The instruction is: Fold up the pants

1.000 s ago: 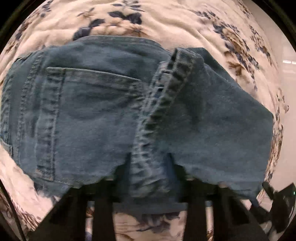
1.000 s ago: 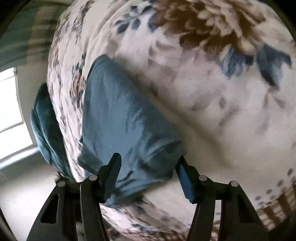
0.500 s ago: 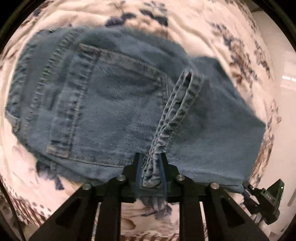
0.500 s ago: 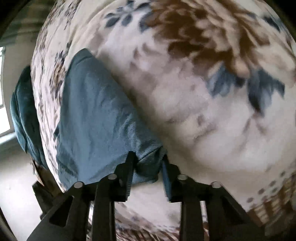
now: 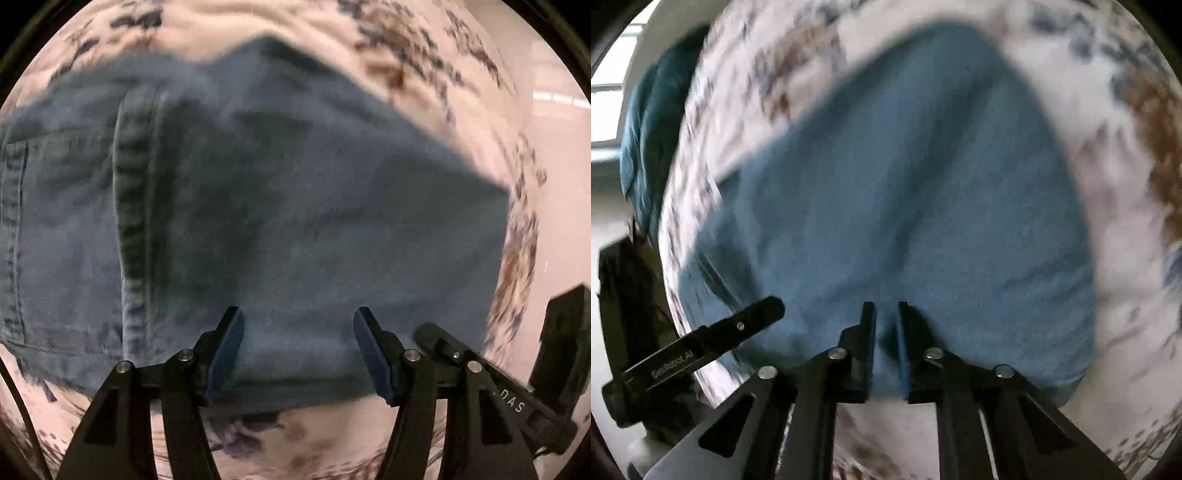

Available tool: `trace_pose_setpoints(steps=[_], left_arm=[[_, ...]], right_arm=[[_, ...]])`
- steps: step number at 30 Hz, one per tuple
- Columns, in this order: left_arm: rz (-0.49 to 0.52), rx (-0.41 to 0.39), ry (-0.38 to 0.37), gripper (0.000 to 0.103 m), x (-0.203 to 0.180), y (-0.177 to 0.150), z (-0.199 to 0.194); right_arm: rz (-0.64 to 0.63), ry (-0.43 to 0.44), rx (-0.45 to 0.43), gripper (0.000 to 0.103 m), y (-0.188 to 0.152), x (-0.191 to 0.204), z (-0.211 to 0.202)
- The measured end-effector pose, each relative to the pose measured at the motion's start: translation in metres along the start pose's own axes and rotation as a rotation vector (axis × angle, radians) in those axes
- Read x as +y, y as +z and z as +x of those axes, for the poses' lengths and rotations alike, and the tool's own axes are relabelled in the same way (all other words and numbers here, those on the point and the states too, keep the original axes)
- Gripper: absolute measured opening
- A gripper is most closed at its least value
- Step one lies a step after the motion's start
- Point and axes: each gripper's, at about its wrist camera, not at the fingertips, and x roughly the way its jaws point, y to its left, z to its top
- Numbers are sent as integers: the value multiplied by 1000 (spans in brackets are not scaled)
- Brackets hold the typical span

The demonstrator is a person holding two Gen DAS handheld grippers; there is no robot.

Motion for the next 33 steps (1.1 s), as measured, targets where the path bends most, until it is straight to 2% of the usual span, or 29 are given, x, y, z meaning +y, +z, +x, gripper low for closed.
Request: trace_pose_setpoints(steps=[1,3,4,5,7,9,12,14,15,17,18,20,21,22,23,25,26,31,32,33], left_arm=[[18,-2,21,60,4,-6,0],[22,-19,23,56,13,-14,-2],[7,-24,14,49,19,-16,-4],[-28,-24,-13,46,27,-14,-6],[-87,-14,-55,46,37,-10,-7],[-130,-3,-74,46,41,-5,-14],[-133,-80,-81,52,39,7,-46],[-128,-152,-73,62,40,19,-65],[-124,-177,-53,70,42,28,-67],[-129,-184,5,71,52,51,-63],[-131,-170,11,71,60,54,-58],[-131,-130,5,68,59,70,-32],[-124,-132,2,46,58,74,-28],[-98,-141,4,36,54,77,-25],[-45,-159,48,33,47,79,-24],[2,-188,105,32,41,81,-23],[4,-182,109,33,42,81,-17],[-38,-219,70,38,52,67,-40],[-65,-251,49,38,57,58,-55],[-82,-281,39,43,62,52,-65]], right_arm=[[-25,-11,9,2,-7,-2,0],[-21,-20,16,0,-19,-16,-5],[0,-10,14,0,-21,-24,-7],[37,14,10,0,-23,-35,-9],[96,60,19,0,-20,-48,-7],[115,51,38,0,-16,-47,-9],[48,26,52,10,-12,-37,-23],[5,26,28,22,-6,-30,-41],[-16,21,3,35,-1,-25,-50],[-40,-2,-30,48,8,-17,-58],[-49,-17,-43,48,13,-15,-60],[-41,-38,-55,48,22,-15,-61],[-31,-43,-58,48,27,-18,-61],[-26,-53,-63,48,29,-19,-60],[-24,-66,-69,48,32,-24,-61],[-24,-89,-76,48,38,-20,-55],[-24,-93,-76,48,38,-22,-53],[-55,-142,-65,48,45,-6,-40],[-61,-143,-63,48,44,-2,-41],[-68,-139,-60,49,44,2,-42]])
